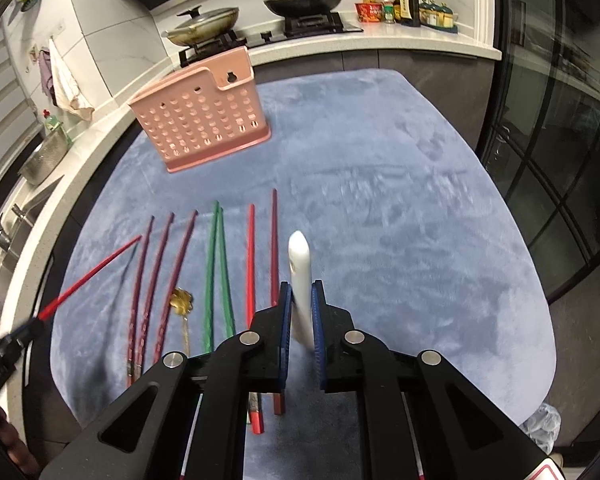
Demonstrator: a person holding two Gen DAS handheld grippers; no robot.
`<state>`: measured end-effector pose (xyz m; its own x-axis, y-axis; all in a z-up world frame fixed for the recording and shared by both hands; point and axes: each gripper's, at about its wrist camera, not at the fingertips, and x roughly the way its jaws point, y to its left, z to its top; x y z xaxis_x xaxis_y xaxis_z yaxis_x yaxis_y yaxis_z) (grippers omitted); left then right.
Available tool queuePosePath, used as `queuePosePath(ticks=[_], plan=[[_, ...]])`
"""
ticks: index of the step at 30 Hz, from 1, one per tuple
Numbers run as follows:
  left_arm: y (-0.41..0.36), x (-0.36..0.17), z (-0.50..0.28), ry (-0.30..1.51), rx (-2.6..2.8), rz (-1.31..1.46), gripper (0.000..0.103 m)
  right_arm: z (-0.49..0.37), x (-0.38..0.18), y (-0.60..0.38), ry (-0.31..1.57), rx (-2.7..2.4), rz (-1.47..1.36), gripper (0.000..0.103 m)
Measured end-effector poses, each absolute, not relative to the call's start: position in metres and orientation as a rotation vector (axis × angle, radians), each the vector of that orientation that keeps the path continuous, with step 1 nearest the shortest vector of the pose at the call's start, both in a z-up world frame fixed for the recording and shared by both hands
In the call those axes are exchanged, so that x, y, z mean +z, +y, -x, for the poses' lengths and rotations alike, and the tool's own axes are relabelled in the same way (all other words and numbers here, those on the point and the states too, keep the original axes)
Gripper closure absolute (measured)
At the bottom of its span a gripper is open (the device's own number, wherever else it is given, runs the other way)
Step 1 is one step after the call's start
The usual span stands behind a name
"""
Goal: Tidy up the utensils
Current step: 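Lift and carry the spoon and chopstick into the pink holder with both tools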
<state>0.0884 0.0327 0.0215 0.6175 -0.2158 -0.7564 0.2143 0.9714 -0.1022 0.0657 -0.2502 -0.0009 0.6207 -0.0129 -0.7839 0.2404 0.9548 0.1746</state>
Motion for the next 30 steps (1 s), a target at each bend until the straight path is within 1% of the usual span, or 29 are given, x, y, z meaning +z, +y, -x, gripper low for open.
queuePosePath(ticks=[3, 10, 17, 22, 30], plan=[[0.032, 0.042, -0.099, 0.821, -0.243, -0.012, 0.096, -0.069, 0.007, -0.249, 0.876, -0.137, -0.27, 0.097], [0.028, 0.083, -0.126, 0.718, -0.22, -0.033, 0.096, -0.084, 0.023, -0.253, 0.846, -0.119, -0.277, 0.097], [0.019, 0.127, -0.162, 0.626, -0.226, -0.031, 0.096, -0.117, 0.049, -0.253, 0.79, -0.077, -0.268, 0.097], [0.011, 0.166, -0.188, 0.543, -0.234, -0.028, 0.096, -0.154, 0.072, -0.26, 0.741, -0.03, -0.295, 0.097], [-0.011, 0.223, -0.241, 0.4, -0.257, -0.004, 0.096, -0.238, 0.117, -0.268, 0.618, 0.086, -0.384, 0.097]])
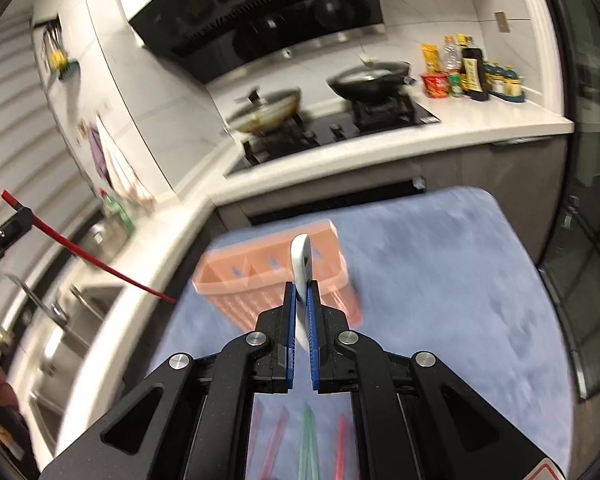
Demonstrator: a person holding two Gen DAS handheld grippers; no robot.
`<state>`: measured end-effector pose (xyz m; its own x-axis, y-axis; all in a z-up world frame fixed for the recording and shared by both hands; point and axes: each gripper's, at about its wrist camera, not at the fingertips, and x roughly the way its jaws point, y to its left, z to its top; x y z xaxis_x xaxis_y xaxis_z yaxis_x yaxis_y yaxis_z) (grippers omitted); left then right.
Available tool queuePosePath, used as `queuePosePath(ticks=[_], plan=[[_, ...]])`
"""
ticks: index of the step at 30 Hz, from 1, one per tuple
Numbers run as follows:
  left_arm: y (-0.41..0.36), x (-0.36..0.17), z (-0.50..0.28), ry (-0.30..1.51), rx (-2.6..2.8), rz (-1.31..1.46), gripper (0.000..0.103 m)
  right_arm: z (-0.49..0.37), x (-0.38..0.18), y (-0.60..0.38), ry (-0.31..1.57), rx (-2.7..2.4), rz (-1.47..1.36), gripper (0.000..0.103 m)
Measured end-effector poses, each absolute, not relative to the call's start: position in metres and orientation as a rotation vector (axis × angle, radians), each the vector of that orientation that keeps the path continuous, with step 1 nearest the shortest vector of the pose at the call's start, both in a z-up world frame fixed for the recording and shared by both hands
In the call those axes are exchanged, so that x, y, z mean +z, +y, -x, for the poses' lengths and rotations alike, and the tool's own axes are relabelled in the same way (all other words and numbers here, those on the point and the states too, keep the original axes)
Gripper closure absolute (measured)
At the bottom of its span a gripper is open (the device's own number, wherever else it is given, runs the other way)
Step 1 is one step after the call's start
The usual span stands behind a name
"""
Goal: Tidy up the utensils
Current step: 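Lift and carry the spoon and chopstick into the pink holder with both tools, then open both tools to release the utensils and withdraw from the holder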
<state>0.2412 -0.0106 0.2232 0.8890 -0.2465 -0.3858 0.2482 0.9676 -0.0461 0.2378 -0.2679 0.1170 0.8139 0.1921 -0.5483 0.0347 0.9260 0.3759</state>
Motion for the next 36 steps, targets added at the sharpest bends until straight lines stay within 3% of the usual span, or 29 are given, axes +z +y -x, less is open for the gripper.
queuePosePath(ticks=[5, 19, 24, 26, 28, 31, 36], plan=[[-0.025, 0.227, -0.282, 0.377, -0.273, 0.022, 0.096, -0.29, 0.12, -0.269, 0.584, 0.136, -0.451, 0.097], [-0.038, 0.15, -0.344, 0.548, -0.272, 0.039, 0.096, -0.356, 0.047, -0.273, 0.715, 0.098, -0.474, 0.097], [-0.035, 0.139, -0.349, 0.583, -0.257, 0.054, 0.095, -0.352, 0.042, -0.271, 0.71, 0.07, -0.445, 0.089], [-0.035, 0.137, -0.347, 0.586, -0.249, 0.055, 0.093, -0.35, 0.045, -0.271, 0.705, 0.069, -0.427, 0.089], [-0.033, 0.139, -0.344, 0.582, -0.233, 0.046, 0.08, -0.346, 0.049, -0.273, 0.698, 0.067, -0.426, 0.089], [-0.028, 0.143, -0.335, 0.57, -0.215, 0.052, 0.068, -0.334, 0.057, -0.276, 0.687, 0.069, -0.434, 0.089], [-0.016, 0.147, -0.309, 0.573, -0.209, 0.071, 0.067, -0.299, 0.066, -0.276, 0.685, 0.067, -0.41, 0.089]])
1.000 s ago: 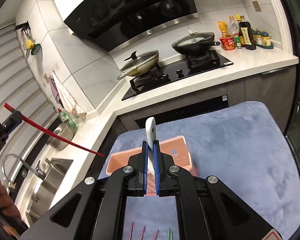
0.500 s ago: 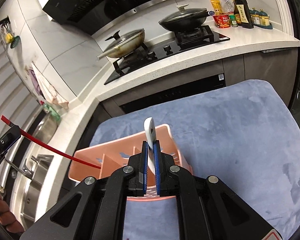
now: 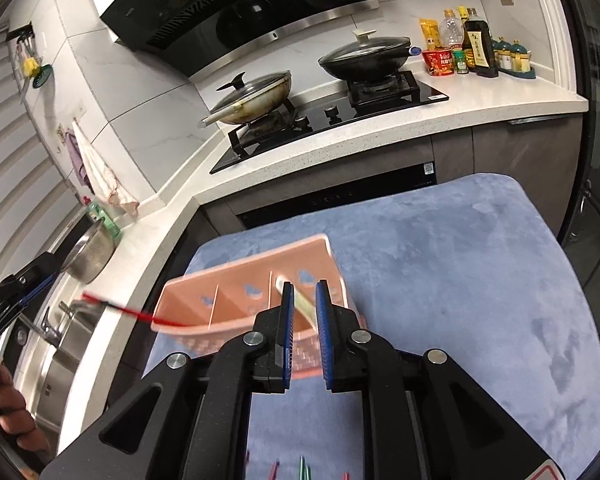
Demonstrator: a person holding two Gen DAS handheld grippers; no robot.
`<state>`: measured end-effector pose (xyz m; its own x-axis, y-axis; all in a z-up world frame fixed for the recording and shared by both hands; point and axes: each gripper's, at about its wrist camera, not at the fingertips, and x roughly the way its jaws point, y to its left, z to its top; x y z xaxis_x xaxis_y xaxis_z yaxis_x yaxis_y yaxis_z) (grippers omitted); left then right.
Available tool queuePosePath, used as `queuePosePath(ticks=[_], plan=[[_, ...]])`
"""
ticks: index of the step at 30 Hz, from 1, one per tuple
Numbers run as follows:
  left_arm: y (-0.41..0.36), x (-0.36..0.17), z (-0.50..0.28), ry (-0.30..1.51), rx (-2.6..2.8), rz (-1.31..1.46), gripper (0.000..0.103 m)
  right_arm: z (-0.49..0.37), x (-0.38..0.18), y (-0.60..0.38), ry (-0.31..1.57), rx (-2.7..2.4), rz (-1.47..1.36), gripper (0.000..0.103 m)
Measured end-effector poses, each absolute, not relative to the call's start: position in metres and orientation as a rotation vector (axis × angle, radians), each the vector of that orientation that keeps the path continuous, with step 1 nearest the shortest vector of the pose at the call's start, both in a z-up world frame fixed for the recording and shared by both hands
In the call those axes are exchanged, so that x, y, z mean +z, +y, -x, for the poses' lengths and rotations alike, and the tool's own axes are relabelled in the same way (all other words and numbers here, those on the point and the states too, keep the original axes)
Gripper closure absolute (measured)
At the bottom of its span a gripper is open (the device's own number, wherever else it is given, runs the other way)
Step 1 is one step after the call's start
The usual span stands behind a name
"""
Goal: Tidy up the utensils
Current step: 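Open both tools to release the utensils and withdraw from the holder, then grasp a dark red chopstick with each tool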
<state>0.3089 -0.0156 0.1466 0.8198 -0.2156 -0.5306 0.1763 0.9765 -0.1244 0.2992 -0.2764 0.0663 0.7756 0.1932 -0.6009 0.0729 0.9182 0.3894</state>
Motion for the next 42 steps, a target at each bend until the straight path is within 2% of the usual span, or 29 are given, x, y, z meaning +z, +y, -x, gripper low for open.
queuePosePath(ticks=[6, 22, 28, 42], plan=[[0.001, 0.126, -0.26, 0.607, -0.19, 0.055, 0.061, -0.234, 0.056, -0.268, 0.736, 0.043, -0.359, 0.088], [0.01, 0.011, -0.136, 0.849, -0.186, -0.038, 0.061, -0.067, -0.017, -0.214, 0.904, -0.058, -0.138, 0.088], [0.005, -0.018, -0.106, 0.909, -0.195, -0.051, 0.061, -0.04, -0.04, -0.208, 0.965, -0.055, -0.163, 0.088], [0.0, -0.043, -0.08, 0.959, -0.219, -0.044, 0.061, -0.028, -0.061, -0.2, 1.012, -0.058, -0.191, 0.088]])
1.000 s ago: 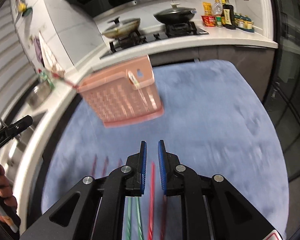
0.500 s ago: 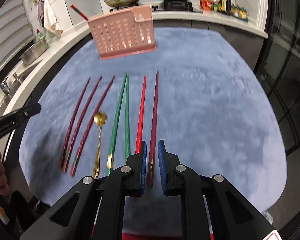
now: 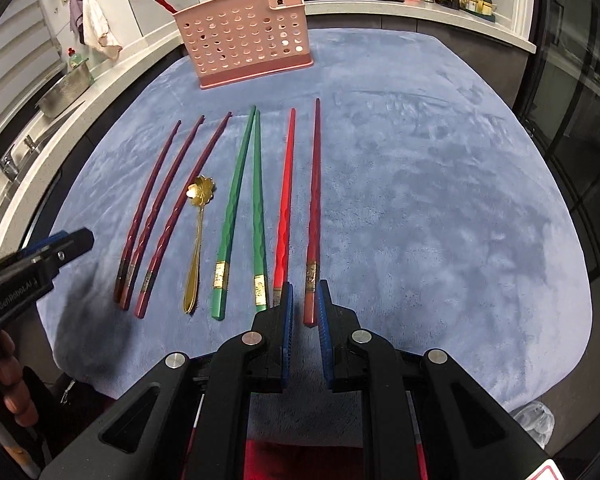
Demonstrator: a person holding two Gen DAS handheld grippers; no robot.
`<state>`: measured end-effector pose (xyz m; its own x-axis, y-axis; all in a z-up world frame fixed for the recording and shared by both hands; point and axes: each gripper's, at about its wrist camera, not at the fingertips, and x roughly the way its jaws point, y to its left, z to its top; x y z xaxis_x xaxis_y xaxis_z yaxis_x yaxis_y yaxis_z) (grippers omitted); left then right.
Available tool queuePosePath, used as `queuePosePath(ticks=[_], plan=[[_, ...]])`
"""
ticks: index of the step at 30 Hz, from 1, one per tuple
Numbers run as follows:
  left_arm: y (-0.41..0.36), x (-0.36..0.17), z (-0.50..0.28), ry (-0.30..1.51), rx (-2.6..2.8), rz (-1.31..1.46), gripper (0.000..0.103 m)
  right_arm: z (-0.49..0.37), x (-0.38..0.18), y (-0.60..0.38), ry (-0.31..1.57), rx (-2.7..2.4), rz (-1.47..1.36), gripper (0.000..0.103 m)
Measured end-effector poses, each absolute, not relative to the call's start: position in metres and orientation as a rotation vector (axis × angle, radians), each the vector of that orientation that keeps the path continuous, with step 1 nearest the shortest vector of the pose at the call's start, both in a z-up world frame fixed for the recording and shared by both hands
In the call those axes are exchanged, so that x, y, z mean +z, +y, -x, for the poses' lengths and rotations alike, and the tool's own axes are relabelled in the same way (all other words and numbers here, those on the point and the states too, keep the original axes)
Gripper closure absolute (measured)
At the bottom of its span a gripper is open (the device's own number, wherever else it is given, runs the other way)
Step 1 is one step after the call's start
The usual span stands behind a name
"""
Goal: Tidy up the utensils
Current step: 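Grasp a dark red chopstick with each tool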
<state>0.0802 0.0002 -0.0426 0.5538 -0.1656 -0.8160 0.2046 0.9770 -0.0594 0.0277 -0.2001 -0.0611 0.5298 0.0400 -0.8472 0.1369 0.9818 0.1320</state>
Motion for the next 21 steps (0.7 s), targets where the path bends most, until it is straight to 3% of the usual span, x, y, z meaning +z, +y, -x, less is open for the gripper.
queuePosePath(ticks=[21], plan=[[-0.001, -0.077, -0.085, 1.064, -0.221, -0.034, 0.061, -0.032, -0.071, -0.201, 1.042, -0.062, -0.207, 0.088]])
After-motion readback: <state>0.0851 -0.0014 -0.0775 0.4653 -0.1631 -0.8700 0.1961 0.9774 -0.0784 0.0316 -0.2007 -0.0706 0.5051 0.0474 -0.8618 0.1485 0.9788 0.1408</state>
